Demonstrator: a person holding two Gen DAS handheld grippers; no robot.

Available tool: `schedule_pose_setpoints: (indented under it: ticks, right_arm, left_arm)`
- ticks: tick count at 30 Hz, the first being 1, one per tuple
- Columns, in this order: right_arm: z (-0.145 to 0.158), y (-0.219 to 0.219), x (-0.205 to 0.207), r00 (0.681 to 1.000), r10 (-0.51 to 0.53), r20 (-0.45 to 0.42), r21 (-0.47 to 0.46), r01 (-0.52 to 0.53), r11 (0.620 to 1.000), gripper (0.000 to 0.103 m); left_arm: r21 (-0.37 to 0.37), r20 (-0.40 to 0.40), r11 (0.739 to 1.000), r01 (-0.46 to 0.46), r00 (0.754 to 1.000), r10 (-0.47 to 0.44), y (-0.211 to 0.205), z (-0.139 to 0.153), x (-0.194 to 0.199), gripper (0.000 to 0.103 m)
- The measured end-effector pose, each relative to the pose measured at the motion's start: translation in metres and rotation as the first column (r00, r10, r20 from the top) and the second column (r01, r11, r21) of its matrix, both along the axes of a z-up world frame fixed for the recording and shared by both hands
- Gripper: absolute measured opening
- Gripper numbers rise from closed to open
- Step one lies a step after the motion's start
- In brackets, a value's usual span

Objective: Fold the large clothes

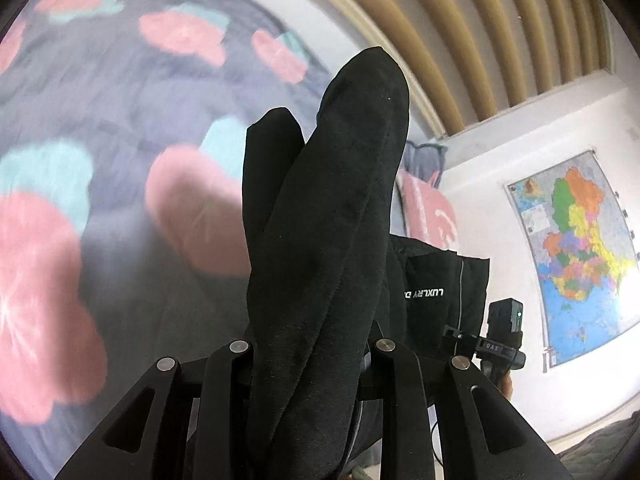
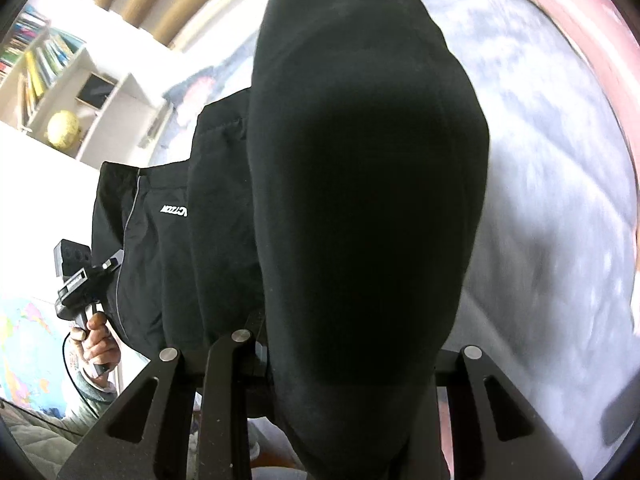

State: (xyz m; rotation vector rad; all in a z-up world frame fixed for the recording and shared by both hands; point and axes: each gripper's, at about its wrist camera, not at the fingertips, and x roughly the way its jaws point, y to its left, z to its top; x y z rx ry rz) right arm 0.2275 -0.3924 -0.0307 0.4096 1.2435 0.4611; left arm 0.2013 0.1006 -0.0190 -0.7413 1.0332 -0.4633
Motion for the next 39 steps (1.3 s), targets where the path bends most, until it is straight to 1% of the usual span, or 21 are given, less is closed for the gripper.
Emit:
schedule_pose_setpoints:
  ticks: [3,4,6,7,9,10,12,15,17,19,21,23,25,28,30,32,34,36,37,38,39]
  right_arm:
    - [-0.032,0.004,-0.013,0.999,0.002,-0.042,-0.022,-0.003,1.0,0.036]
    - [-0.043,0.005,-0.015,0.999,-0.002,-0.053,-0.033,0.0,0.999,0.036]
    - [-0.061,0.0,-0.019,0.999,-0.027,-0.033,-0.078,0.024,0.997,0.036]
    - [-0.065,-0.001,-0.019,0.999,-0.039,-0.024,-0.076,0.037,0.996,0.036]
    - [-0.074,-0.01,-0.019,0.998,-0.064,-0.008,-0.05,0.064,0.997,0.036]
    - [-0.078,-0.011,-0.02,0.998,-0.069,0.002,-0.053,0.069,0.996,0.037]
    - [-0.088,-0.015,-0.023,0.998,-0.067,0.018,-0.078,0.069,0.995,0.042]
    - [-0.104,-0.025,-0.026,0.995,-0.078,0.054,-0.086,0.083,0.993,0.051]
    - [-0.113,-0.028,-0.03,0.991,-0.111,0.074,-0.07,0.116,0.991,0.067]
    - [-0.123,-0.037,-0.039,0.985,-0.14,0.101,-0.044,0.144,0.989,0.073]
    - [-0.131,-0.043,-0.044,0.978,-0.176,0.114,-0.003,0.177,0.984,0.078]
    - [-0.135,-0.05,-0.055,0.969,-0.213,0.123,0.045,0.209,0.977,0.078]
    - [-0.133,-0.051,-0.066,0.961,-0.236,0.147,0.042,0.232,0.972,0.078]
    - [-0.115,-0.055,-0.096,0.943,-0.253,0.217,-0.051,0.27,0.962,0.078]
    - [-0.09,-0.05,-0.119,0.923,-0.259,0.285,-0.137,0.307,0.942,0.079]
    - [-0.06,-0.032,-0.136,0.904,-0.247,0.35,-0.186,0.325,0.927,0.079]
    - [-0.035,-0.013,-0.152,0.883,-0.223,0.414,-0.207,0.33,0.921,0.079]
    - [-0.024,0.022,-0.158,0.879,-0.195,0.434,-0.22,0.314,0.924,0.079]
    - [-0.023,0.036,-0.157,0.883,-0.189,0.431,-0.229,0.309,0.923,0.079]
    - [-0.027,0.042,-0.159,0.889,-0.182,0.42,-0.242,0.303,0.922,0.079]
    - [-0.038,0.056,-0.157,0.901,-0.173,0.397,-0.265,0.293,0.919,0.079]
  left_arm:
    - [0.015,-0.05,1.0,0.002,0.999,-0.001,0.005,-0.031,-0.012,0.027]
    - [0.017,-0.074,1.0,0.002,0.997,-0.001,0.008,-0.048,-0.017,0.027]
    - [0.026,-0.092,0.999,-0.021,0.995,0.023,0.016,-0.071,-0.022,0.027]
    - [0.015,-0.09,0.999,-0.037,0.995,0.039,0.019,-0.077,-0.022,0.027]
    - [-0.054,-0.079,0.995,-0.083,0.994,0.079,0.038,-0.097,-0.026,0.027]
    - [-0.056,-0.07,0.994,-0.091,0.994,0.087,0.042,-0.103,-0.027,0.028]
    - [-0.042,-0.059,0.995,-0.096,0.994,0.093,0.047,-0.117,-0.029,0.029]
    - [-0.062,-0.059,0.992,-0.111,0.992,0.108,0.056,-0.139,-0.027,0.036]
    - [-0.093,-0.046,0.988,-0.121,0.992,0.117,0.064,-0.152,-0.027,0.041]
    - [-0.096,-0.013,0.988,-0.119,0.993,0.119,0.068,-0.155,-0.031,0.046]
    - [-0.089,0.021,0.988,-0.125,0.992,0.127,0.071,-0.156,-0.041,0.052]
    - [-0.084,0.045,0.987,-0.139,0.989,0.143,0.078,-0.153,-0.054,0.054]
    - [-0.058,0.078,0.986,-0.158,0.984,0.162,0.084,-0.148,-0.069,0.054]
    - [0.024,0.126,0.98,-0.198,0.973,0.193,0.092,-0.129,-0.101,0.054]
    - [0.115,0.18,0.965,-0.235,0.96,0.213,0.092,-0.104,-0.127,0.053]
    - [0.173,0.239,0.95,-0.261,0.947,0.216,0.087,-0.081,-0.146,0.053]
    - [0.206,0.326,0.945,-0.254,0.928,0.179,0.071,-0.055,-0.164,0.053]
    - [0.235,0.37,0.945,-0.228,0.92,0.13,0.05,-0.039,-0.17,0.054]
    - [0.272,0.383,0.94,-0.206,0.919,0.09,0.032,-0.032,-0.17,0.054]
    - [0.325,0.387,0.927,-0.189,0.92,0.052,0.012,-0.029,-0.169,0.054]
    - [0.355,0.384,0.917,-0.184,0.923,0.037,0.001,-0.03,-0.168,0.055]
